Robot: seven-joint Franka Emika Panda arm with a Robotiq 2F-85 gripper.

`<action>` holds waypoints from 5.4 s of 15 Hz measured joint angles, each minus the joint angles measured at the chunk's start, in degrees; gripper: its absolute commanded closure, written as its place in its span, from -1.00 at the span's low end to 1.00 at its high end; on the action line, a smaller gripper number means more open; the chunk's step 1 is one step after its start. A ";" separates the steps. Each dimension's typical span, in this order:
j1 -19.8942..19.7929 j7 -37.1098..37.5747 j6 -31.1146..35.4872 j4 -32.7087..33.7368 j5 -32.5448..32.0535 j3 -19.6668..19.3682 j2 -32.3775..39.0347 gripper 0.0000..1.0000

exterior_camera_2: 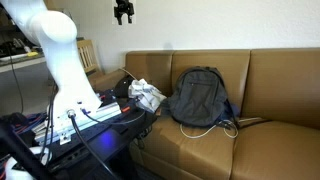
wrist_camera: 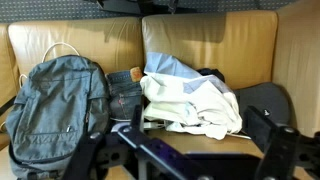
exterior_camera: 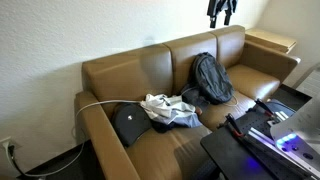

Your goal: Move a cloth to the right

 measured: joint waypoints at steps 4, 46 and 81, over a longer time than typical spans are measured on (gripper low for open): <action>0.00 0.00 0.00 0.00 0.00 0.00 0.00 -1.00; 14.17 17.34 25.15 11.60 -4.50 1.51 47.61 -1.00; 34.40 21.76 46.45 43.38 -16.97 -16.42 88.51 0.49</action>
